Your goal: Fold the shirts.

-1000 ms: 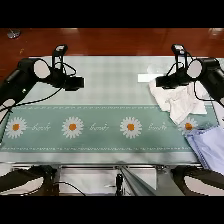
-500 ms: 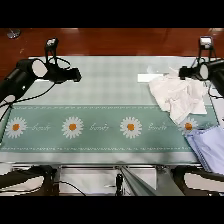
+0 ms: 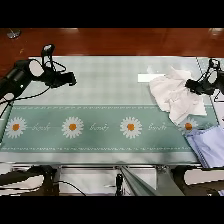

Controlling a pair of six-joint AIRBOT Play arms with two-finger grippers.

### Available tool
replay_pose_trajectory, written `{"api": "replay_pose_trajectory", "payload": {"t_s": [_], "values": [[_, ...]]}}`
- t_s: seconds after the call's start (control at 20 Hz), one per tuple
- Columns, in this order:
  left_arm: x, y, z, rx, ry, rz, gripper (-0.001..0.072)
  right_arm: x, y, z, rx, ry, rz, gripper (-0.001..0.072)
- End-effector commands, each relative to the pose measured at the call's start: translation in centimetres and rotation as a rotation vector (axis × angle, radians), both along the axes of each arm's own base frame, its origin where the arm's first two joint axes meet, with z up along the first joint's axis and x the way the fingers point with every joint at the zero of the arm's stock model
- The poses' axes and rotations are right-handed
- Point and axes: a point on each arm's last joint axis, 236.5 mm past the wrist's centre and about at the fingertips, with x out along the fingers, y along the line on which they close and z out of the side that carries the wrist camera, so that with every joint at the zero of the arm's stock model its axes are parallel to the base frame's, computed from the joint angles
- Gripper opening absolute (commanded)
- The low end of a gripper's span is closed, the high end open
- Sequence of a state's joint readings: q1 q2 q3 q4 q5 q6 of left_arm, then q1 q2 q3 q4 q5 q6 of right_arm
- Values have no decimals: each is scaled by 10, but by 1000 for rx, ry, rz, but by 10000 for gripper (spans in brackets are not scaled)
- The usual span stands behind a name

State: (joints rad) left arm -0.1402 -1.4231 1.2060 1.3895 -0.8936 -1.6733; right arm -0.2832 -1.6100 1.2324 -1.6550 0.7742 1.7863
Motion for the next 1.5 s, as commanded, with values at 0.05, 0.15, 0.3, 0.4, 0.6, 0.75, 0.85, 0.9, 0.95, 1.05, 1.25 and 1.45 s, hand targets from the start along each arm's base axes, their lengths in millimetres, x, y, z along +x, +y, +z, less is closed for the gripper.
{"api": "replay_pose_trajectory", "payload": {"t_s": [0.05,0.15,0.3,0.4,0.6,0.75,0.85,0.9,0.95,1.05,1.25,1.45], "values": [[-25,18,1,27,103,-30,700,33,29,72,104,-111,115,23],[-33,36,25,28,80,-9,700,66,47,169,131,-333,180,23],[-52,42,67,31,-20,-18,700,74,76,322,129,-666,276,23],[-75,30,83,-8,-90,-25,700,54,92,397,88,-813,324,23],[-129,5,88,-122,-204,-28,700,-2,147,508,-19,-1031,479,23],[-151,1,86,-149,-266,-27,700,-43,197,561,-37,-1156,599,23],[-158,1,84,-155,-267,-29,700,-72,232,585,-34,-1218,698,23],[-159,0,83,-155,-256,-31,700,-87,250,593,-24,-1243,747,23],[-159,1,82,-159,-254,-24,700,-100,265,596,-11,-1252,791,23],[-156,1,85,-161,-268,-17,700,-125,294,592,36,-1225,890,23],[-153,2,87,-162,-282,-13,700,-146,353,506,158,-923,1114,23],[-153,2,85,-162,-277,-13,700,-136,409,347,320,-542,1167,23]]}}
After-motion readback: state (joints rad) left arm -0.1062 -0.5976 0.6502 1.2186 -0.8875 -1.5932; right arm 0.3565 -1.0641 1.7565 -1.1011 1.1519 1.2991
